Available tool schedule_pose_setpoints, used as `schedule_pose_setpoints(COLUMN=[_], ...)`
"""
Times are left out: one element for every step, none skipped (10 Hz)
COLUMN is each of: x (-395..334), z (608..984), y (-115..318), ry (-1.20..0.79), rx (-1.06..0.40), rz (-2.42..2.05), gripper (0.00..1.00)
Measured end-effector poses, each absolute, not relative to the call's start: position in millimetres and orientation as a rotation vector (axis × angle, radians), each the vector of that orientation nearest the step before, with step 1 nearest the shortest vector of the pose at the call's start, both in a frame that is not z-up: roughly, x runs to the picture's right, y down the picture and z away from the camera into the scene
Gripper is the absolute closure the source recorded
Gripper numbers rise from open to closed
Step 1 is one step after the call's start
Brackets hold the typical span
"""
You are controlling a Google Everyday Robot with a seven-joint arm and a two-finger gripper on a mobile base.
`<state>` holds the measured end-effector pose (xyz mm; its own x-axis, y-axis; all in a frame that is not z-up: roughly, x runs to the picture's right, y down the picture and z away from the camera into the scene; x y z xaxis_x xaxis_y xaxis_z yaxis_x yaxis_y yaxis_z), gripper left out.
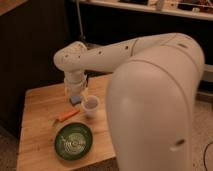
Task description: Drag the pepper across the table
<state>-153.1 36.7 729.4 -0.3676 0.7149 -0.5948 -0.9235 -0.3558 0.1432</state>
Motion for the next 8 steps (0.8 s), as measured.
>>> schedule_pose_setpoints(x=[-158.9,-166.9,-171.1,-167.3,-160.0,-153.5,-143.4,-137.8], z=[739.2,745.3,745.9,743.3,739.6,731.5,725.1,719.4], y=[39.9,42.7,45.6,46.6,46.9,50.4,52.8,54.3], ry=[0.551,0.510,0.460,0.401,0.337,0.256,0.183,0.106], rx=[-0.546,-0.565,-0.576,-0.579,-0.575,-0.580,-0.574,-0.569], rz=[1.902,1.869,1.808,1.742,1.676,1.592,1.495,1.381], gripper=[0.35,0.35,0.35,0.35,0.35,0.35,0.35,0.35])
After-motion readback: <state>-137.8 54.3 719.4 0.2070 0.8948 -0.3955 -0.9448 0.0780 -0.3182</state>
